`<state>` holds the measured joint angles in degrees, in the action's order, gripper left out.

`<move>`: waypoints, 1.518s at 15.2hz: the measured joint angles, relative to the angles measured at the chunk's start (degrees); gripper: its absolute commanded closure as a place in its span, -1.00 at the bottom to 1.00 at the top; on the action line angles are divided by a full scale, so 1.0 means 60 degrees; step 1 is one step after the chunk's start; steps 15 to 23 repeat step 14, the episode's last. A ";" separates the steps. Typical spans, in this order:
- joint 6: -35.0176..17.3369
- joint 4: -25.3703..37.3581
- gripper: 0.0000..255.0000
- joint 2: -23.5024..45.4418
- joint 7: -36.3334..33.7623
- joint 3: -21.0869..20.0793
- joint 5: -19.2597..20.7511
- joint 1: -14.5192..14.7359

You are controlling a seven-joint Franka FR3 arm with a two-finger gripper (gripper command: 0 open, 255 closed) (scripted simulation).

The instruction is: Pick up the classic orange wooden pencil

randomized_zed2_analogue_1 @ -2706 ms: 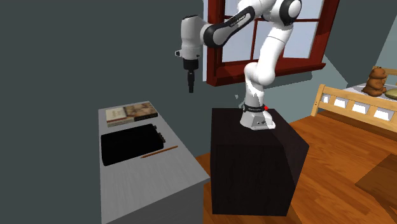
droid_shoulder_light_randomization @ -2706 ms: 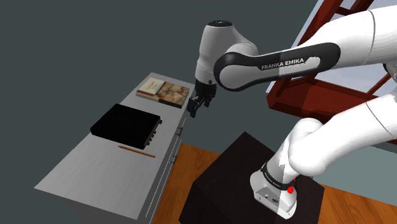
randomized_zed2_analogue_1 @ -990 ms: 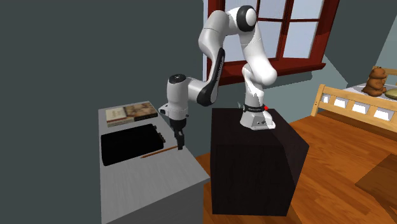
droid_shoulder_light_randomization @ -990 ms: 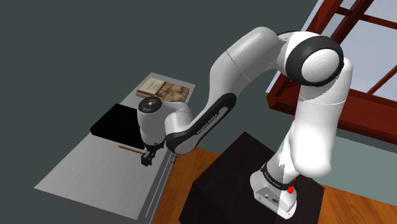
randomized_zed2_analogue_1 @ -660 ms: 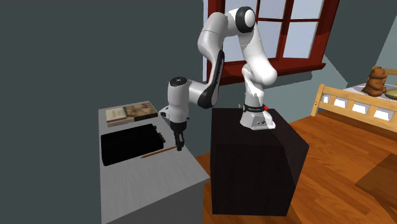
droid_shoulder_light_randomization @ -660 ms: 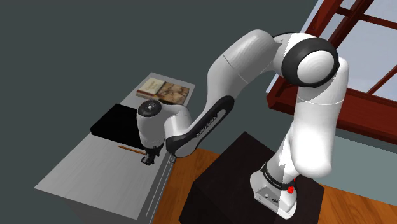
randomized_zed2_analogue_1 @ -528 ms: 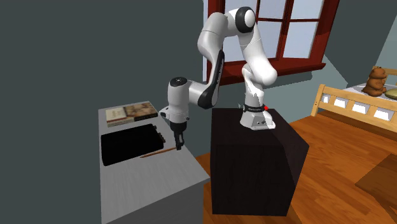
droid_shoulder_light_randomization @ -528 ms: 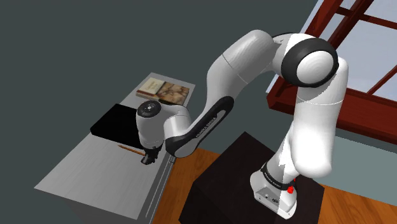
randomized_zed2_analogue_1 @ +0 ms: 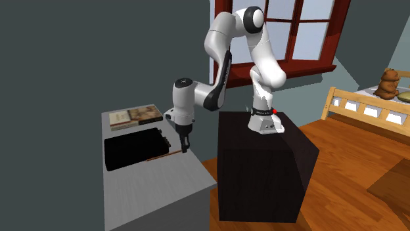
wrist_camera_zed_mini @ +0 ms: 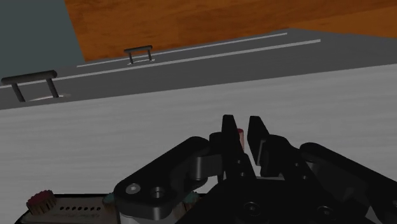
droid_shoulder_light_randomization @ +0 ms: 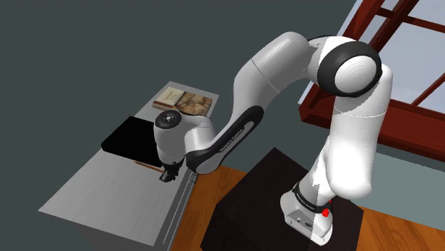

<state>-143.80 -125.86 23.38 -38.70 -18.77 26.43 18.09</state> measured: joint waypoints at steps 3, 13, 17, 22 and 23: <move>0.0265 -0.0062 1.00 -0.0322 0.0182 -0.0141 -0.0244 -0.0099; 0.1191 -0.0040 1.00 -0.1364 0.0858 -0.0545 -0.1079 -0.0373; 0.1252 -0.0044 1.00 -0.1442 0.0902 -0.0570 -0.1137 -0.0388; 0.1252 -0.0044 1.00 -0.1442 0.0902 -0.0570 -0.1137 -0.0388; 0.1252 -0.0044 1.00 -0.1442 0.0902 -0.0570 -0.1137 -0.0388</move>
